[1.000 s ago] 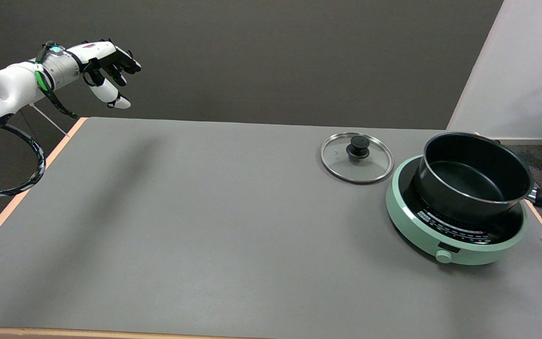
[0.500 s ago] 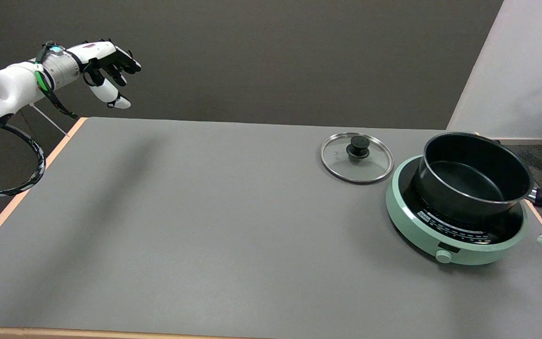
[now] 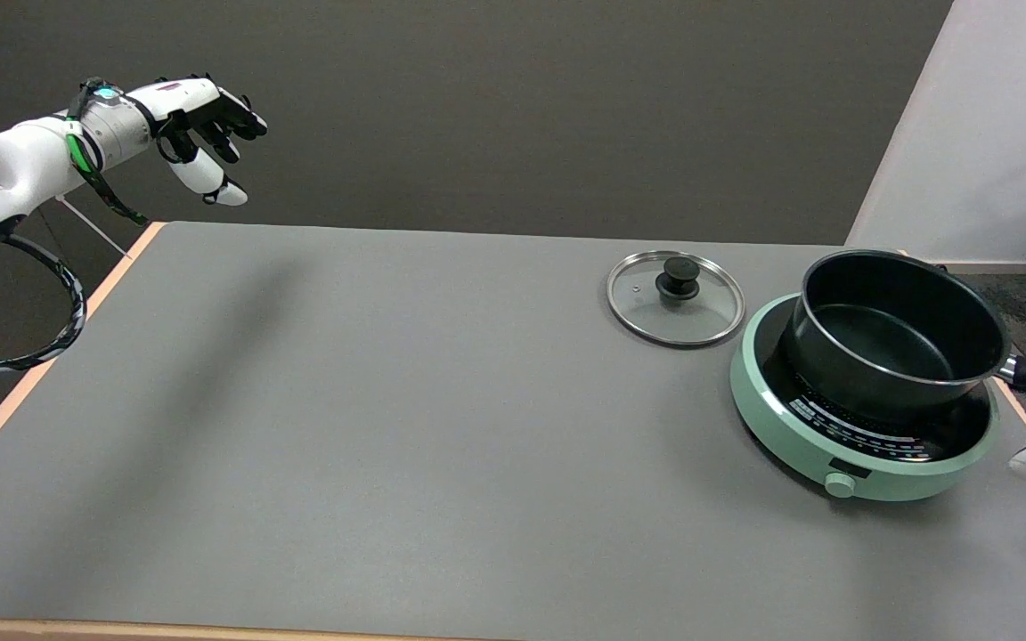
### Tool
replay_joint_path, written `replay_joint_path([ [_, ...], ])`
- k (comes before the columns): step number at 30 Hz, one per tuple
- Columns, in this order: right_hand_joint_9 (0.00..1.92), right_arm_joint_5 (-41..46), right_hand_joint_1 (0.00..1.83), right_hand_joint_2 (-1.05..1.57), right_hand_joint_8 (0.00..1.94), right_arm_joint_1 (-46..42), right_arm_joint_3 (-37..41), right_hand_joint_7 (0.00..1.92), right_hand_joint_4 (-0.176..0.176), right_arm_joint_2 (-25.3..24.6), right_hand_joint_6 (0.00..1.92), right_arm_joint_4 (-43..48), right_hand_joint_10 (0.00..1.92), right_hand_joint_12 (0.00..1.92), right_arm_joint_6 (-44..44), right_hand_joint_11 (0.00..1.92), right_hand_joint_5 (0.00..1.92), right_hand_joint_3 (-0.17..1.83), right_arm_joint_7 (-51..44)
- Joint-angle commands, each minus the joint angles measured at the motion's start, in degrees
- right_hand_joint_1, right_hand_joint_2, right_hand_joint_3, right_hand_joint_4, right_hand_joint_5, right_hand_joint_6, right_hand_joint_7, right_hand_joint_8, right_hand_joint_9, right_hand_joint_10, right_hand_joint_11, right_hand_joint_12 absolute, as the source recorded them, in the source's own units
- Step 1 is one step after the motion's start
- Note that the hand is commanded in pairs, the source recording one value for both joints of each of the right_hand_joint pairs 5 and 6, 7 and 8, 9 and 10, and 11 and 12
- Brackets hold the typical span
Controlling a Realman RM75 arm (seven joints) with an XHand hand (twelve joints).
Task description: Pick up the pot.
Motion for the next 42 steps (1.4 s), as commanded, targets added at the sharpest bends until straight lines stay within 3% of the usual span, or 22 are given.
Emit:
replay_joint_path([
  [1, 0.02, 0.0, 1.23, -0.67, 0.02, 0.4, -1.2, 0.02, 0.122, 0.8, 0.02, -1.0, 0.02, 0.02, -0.1, 0.02, 0.02, 0.78, -0.2],
  [2, 0.03, 0.0, 1.23, -0.74, 0.03, 0.5, -1.2, 0.03, 0.176, 0.8, 0.03, -1.0, 0.03, 0.03, -0.1, 0.03, 0.03, 0.99, -0.2],
  [4, 0.05, 0.0, 1.22, -0.83, 0.05, 0.7, -1.0, 0.05, 0.174, 1.1, 0.05, -1.0, 0.05, 0.05, -0.1, 0.05, 0.05, 1.42, -0.2],
  [5, 0.06, 0.0, 1.25, -0.85, 0.06, 0.8, -0.9, 0.06, 0.169, 1.2, 0.06, -1.0, 0.06, 0.06, -0.1, 0.06, 0.06, 1.52, -0.2],
  [11, 0.22, 0.0, 1.2, -0.93, 0.22, 1.6, -0.6, 0.22, 0.176, 2.3, 0.22, -1.3, 0.22, 0.22, -0.7, 0.22, 0.22, 1.67, -0.2],
  [21, 0.28, 0.0, 1.19, -0.91, 0.28, 1.8, -0.6, 0.28, 0.176, 3.3, 0.28, -2.6, 0.28, 0.28, -1.7, 0.28, 0.28, 1.6, -0.2],
  [26, 0.32, 0.0, 1.19, -0.79, 0.32, 1.9, -0.6, 0.32, 0.176, 3.3, 0.32, -2.9, 0.32, 0.32, -1.7, 0.32, 0.32, 1.27, -0.2],
  [30, 0.39, 0.0, 1.19, -0.76, 0.39, 1.8, -0.8, 0.39, 0.176, 3.3, 0.39, -3.0, 0.39, 0.39, -1.7, 0.39, 0.39, 1.15, -0.2],
  [35, 0.47, 0.0, 1.22, -0.75, 0.47, 1.7, -1.0, 0.47, 0.176, 3.1, 0.47, -3.1, 0.47, 0.47, -1.7, 0.47, 0.47, 1.16, -0.2],
  [42, 0.64, 0.0, 1.25, -0.78, 0.64, 1.5, -1.1, 0.64, 0.176, 2.8, 0.64, -3.2, 0.64, 0.64, -1.7, 0.64, 0.64, 1.4, -0.2],
])
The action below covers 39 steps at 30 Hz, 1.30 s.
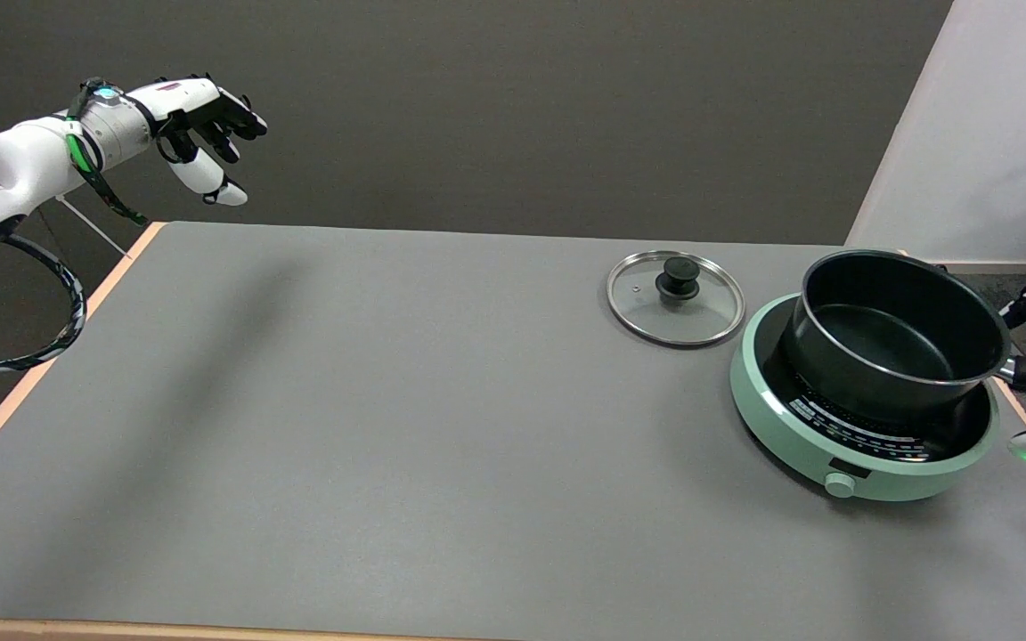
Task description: Pick up the pot.
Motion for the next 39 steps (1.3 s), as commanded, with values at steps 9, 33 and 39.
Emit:
replay_joint_path([
  [9, 0.63, 0.0, 1.25, -0.74, 0.63, -0.3, 0.2, 0.63, 0.176, -0.3, 0.63, -0.6, 0.63, 0.63, -0.2, 0.63, 0.63, 1.43, -0.2],
  [33, 0.98, 0.0, 1.18, -0.73, 0.98, -0.9, 0.8, 0.98, 0.032, -0.6, 0.98, -2.0, 0.98, 0.98, -2.0, 0.98, 0.98, 1.81, -0.6],
  [39, 1.12, 0.4, 1.15, -0.72, 1.12, -0.9, 0.8, 1.12, -0.006, -0.5, 1.12, -2.2, 1.12, 1.12, -2.2, 1.12, 1.12, 1.83, -0.4],
])
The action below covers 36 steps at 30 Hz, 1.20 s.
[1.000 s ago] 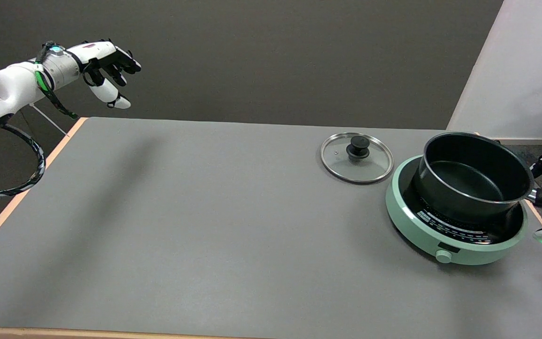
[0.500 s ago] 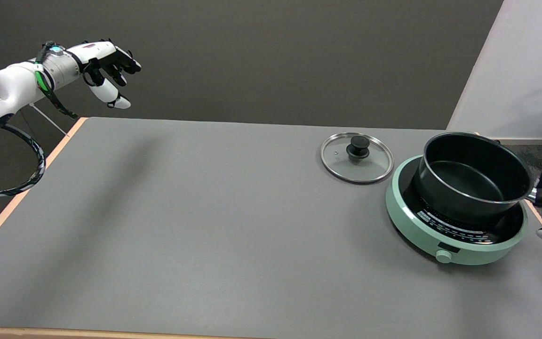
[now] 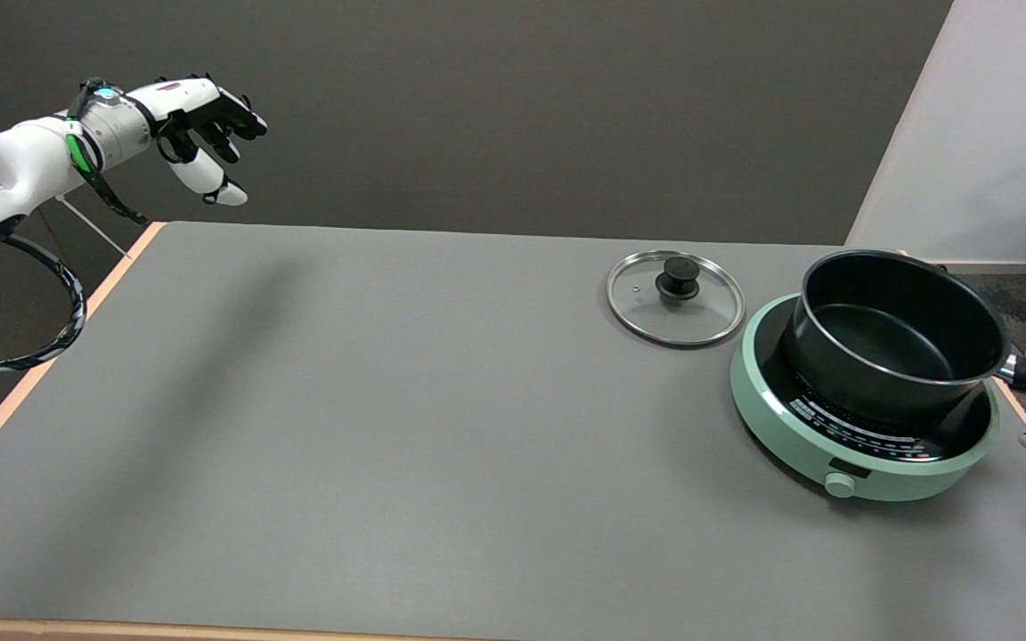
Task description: Pick up the pot.
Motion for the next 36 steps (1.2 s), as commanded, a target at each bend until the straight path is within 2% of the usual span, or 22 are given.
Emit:
replay_joint_path([
  [1, 1.15, 0.5, 1.14, -0.71, 1.15, -0.1, 0.5, 1.15, -0.013, 0.0, 1.15, -0.7, 1.15, 1.15, -0.8, 1.15, 1.15, 1.83, 0.1],
  [6, 1.32, 1.0, 1.1, -0.62, 1.32, -0.1, 0.4, 1.32, -0.056, 0.2, 1.32, -1.1, 1.32, 1.32, -0.8, 1.32, 1.32, 1.83, 0.3],
  [20, 1.41, 2.1, 1.11, -0.57, 1.41, 0.6, 0.4, 1.41, -0.076, 1.5, 1.41, -1.9, 1.41, 1.41, -1.2, 1.41, 1.41, 1.72, 0.4],
  [29, 1.58, 2.1, 1.14, -0.48, 1.58, 1.8, 1.0, 1.58, -0.104, 2.9, 1.58, -2.1, 1.58, 1.58, -3.0, 1.58, 1.58, 1.57, 0.5],
  [32, 1.59, 2.0, 1.18, -0.52, 1.59, 2.0, 1.1, 1.59, -0.11, 3.2, 1.59, -2.3, 1.59, 1.59, -3.4, 1.59, 1.59, 1.66, 0.5],
  [33, 1.59, 1.8, 1.2, -0.56, 1.59, 2.0, 1.1, 1.59, -0.114, 3.3, 1.59, -2.4, 1.59, 1.59, -3.4, 1.59, 1.59, 1.76, 0.4],
  [36, 1.61, 2.1, 1.24, -0.59, 1.61, 2.0, 1.1, 1.61, -0.122, 3.7, 1.61, -2.7, 1.61, 1.61, -3.4, 1.61, 1.61, 1.83, 0.3],
])
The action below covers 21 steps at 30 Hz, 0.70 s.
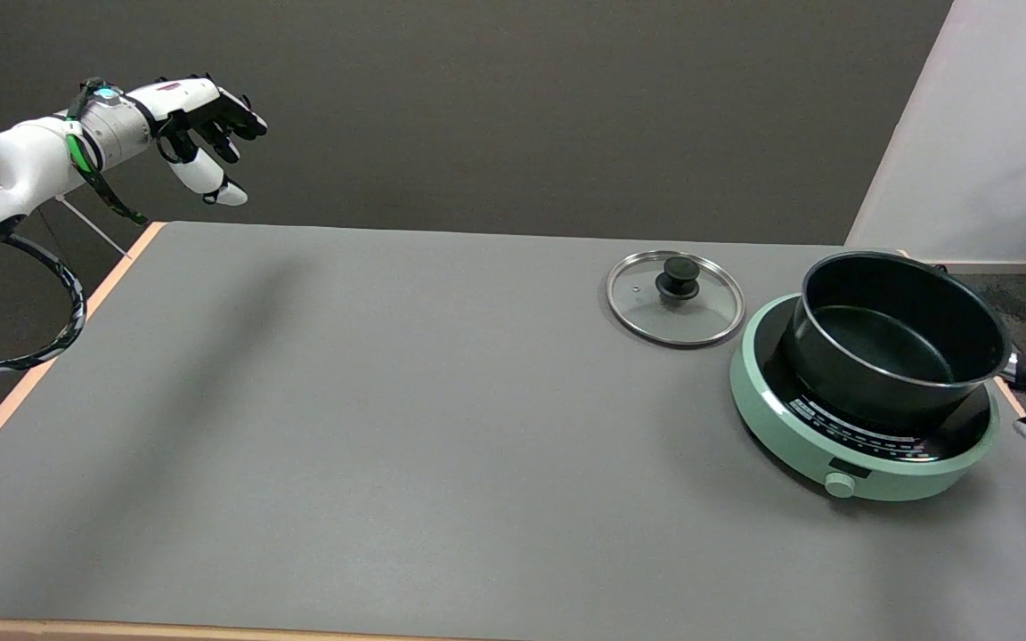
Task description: Pick up the pot.
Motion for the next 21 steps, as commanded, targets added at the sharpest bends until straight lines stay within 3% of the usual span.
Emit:
replay_joint_path([
  [1, 1.62, 0.2, 1.24, -0.62, 1.62, 1.1, 0.5, 1.62, -0.125, 2.1, 1.62, -1.0, 1.62, 1.62, -1.7, 1.62, 1.62, 1.83, 0.0],
  [6, 1.6, 0.2, 1.26, -0.72, 1.6, 1.3, 0.1, 1.6, -0.133, 2.3, 1.6, -1.3, 1.6, 1.6, -1.1, 1.6, 1.6, 1.83, -0.2],
  [21, 1.6, 1.0, 1.24, -0.69, 1.6, 1.3, -0.4, 1.6, -0.133, 2.3, 1.6, -2.1, 1.6, 1.6, -1.3, 1.6, 1.6, 1.83, -0.3],
])
